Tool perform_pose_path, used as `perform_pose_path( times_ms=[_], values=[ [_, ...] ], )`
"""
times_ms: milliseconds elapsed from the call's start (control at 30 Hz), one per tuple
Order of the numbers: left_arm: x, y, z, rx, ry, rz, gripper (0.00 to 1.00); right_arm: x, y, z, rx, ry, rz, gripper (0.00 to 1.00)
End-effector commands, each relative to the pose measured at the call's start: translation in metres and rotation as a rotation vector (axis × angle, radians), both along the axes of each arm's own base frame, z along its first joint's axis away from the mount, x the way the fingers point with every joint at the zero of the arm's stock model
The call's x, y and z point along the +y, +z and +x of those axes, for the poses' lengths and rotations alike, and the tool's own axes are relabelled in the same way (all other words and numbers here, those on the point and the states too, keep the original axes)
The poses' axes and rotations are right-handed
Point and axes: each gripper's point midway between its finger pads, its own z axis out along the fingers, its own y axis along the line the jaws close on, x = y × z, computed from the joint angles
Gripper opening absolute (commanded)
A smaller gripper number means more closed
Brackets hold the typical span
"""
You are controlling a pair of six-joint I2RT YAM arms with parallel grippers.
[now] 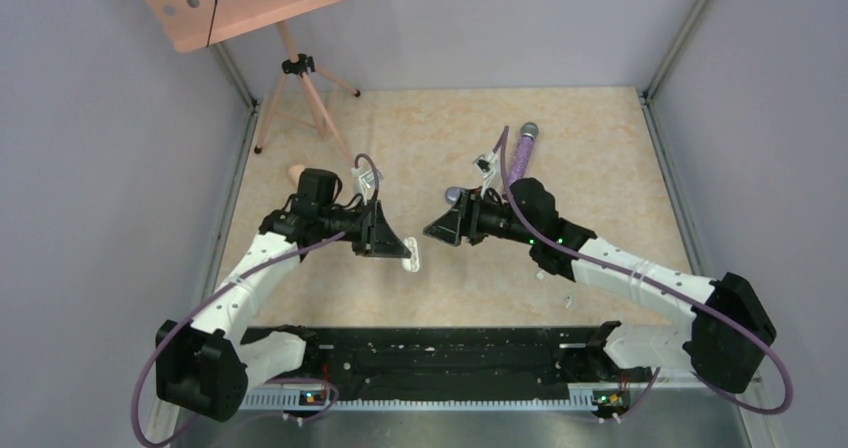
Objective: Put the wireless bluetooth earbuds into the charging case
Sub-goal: Open the charging case.
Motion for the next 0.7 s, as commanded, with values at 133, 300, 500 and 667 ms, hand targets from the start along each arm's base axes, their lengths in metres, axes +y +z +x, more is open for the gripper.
perform_pose_path(
  times_ms=[133, 300, 500, 667],
  values=[
    [-0.003, 0.032, -0.001, -0.125, -0.06, -0.065, 0.0, 0.028, 0.005, -0.015, -0.05, 0.174, -0.002, 0.63],
    [-0.004, 0.036, -0.002, -0.127, -0.066, -0.086, 0.0, 0.034, 0.0, -0.026, 0.008, 0.228, 0.055, 0.61],
    [-0.006, 0.042, -0.004, -0.135, -0.071, -0.114, 0.0, 0.038, -0.006, -0.032, 0.061, 0.255, 0.102, 0.55],
    [-0.007, 0.046, -0.006, -0.141, -0.072, -0.138, 0.0, 0.041, -0.006, -0.034, 0.079, 0.272, 0.129, 0.48]
  ],
)
